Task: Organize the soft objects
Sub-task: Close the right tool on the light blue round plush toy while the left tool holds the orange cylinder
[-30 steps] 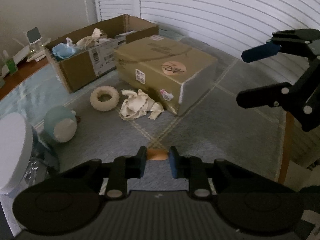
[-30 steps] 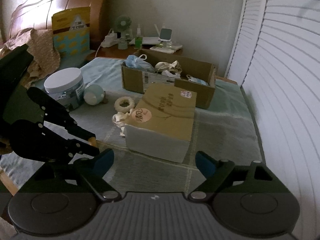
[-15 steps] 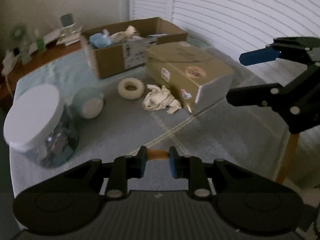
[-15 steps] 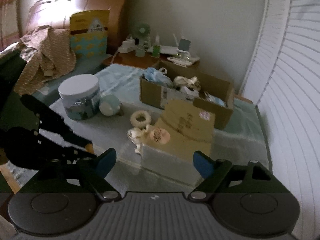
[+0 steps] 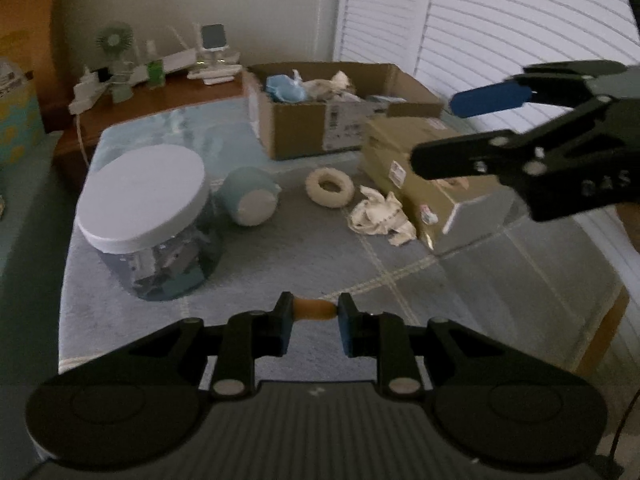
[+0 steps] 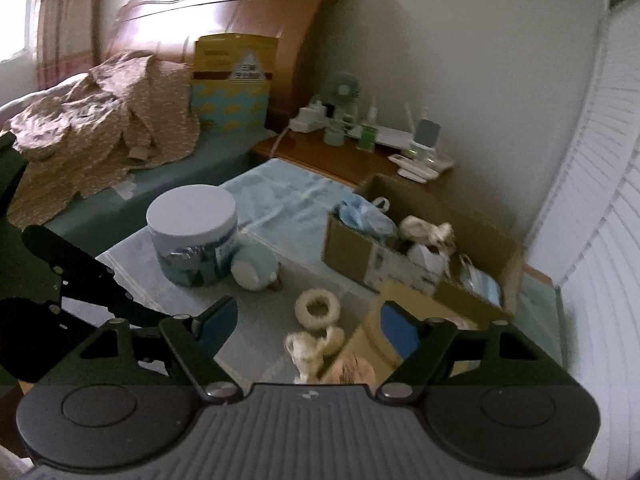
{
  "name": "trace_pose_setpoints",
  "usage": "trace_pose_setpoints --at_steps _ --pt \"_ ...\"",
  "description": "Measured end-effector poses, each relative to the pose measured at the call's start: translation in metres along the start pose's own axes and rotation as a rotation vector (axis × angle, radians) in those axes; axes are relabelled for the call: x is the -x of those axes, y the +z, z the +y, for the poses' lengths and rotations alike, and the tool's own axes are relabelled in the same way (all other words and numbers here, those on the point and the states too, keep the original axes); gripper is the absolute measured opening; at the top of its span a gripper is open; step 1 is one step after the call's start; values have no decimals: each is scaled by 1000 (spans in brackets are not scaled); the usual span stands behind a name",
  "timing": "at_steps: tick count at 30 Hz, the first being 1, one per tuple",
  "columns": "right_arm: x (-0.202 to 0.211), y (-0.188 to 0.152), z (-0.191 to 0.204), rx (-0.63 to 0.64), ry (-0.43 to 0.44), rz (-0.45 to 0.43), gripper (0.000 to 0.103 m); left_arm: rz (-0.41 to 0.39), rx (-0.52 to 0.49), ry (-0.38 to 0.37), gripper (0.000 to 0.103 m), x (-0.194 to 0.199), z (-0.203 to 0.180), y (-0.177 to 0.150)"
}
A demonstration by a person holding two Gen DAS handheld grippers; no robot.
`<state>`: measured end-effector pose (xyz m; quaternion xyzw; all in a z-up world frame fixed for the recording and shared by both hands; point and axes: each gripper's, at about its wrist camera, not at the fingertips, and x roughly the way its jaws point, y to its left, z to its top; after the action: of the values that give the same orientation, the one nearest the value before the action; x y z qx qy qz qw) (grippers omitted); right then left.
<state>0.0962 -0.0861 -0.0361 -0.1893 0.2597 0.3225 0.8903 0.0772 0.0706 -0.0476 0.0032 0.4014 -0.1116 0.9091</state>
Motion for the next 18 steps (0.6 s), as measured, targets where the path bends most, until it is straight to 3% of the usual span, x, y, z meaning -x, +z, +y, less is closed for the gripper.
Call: trace_pose_setpoints --at_steps 18 --pt "-98 42 1 278 217 116 74 -14 142 101 22 -1 16 -6"
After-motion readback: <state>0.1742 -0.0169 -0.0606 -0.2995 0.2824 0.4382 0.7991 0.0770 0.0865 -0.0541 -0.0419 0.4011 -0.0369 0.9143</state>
